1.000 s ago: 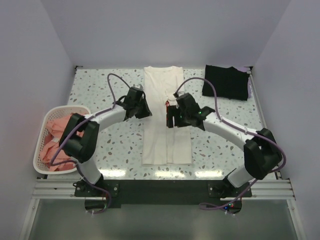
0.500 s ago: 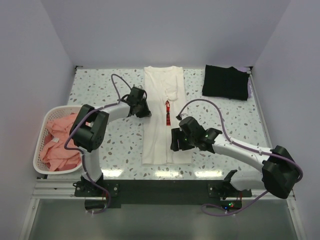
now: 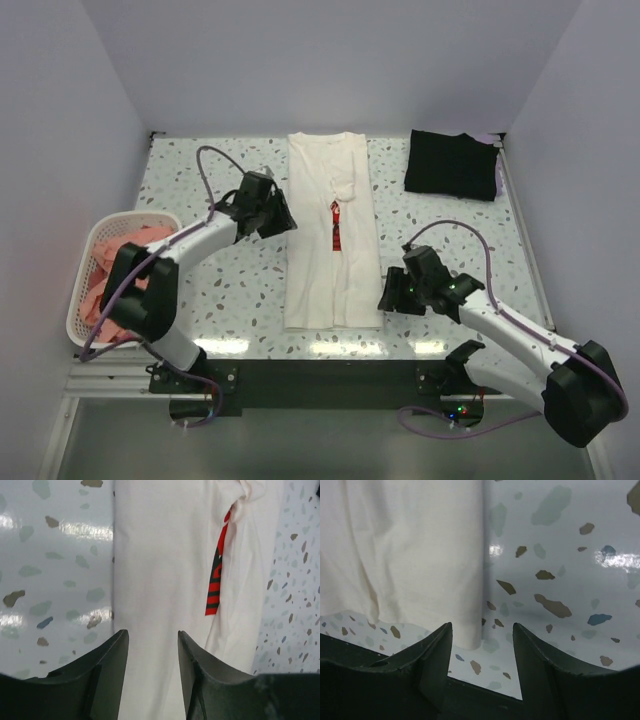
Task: Fold and stack the t-shirts
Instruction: Fold the tshirt
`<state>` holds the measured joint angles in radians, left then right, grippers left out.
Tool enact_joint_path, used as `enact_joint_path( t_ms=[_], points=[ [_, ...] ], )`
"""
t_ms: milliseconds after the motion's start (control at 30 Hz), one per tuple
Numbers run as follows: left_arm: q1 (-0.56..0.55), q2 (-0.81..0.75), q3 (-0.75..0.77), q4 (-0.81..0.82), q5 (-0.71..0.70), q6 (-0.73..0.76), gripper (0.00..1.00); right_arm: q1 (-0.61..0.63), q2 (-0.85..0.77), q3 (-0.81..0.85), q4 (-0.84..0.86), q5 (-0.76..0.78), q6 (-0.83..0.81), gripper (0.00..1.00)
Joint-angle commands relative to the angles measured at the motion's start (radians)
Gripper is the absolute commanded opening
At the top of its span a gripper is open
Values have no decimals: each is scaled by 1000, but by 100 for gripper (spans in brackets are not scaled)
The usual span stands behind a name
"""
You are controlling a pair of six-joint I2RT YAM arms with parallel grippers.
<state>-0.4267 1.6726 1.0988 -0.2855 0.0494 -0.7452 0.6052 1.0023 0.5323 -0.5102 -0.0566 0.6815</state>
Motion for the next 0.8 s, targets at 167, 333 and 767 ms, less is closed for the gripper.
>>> enact_joint_path(
  t_ms=[167,333,767],
  points=[
    [-20,-336,-341,-98,84,64,47,-68,-16,-52,-4,-167,21,55],
    [-78,-424,-448,-100,124,67,43,-68,-14,-14,-7,-166,3,52],
    [-173,-438,-553,-24,162,30,43,295,205,189,149,32,30,40]
  ],
)
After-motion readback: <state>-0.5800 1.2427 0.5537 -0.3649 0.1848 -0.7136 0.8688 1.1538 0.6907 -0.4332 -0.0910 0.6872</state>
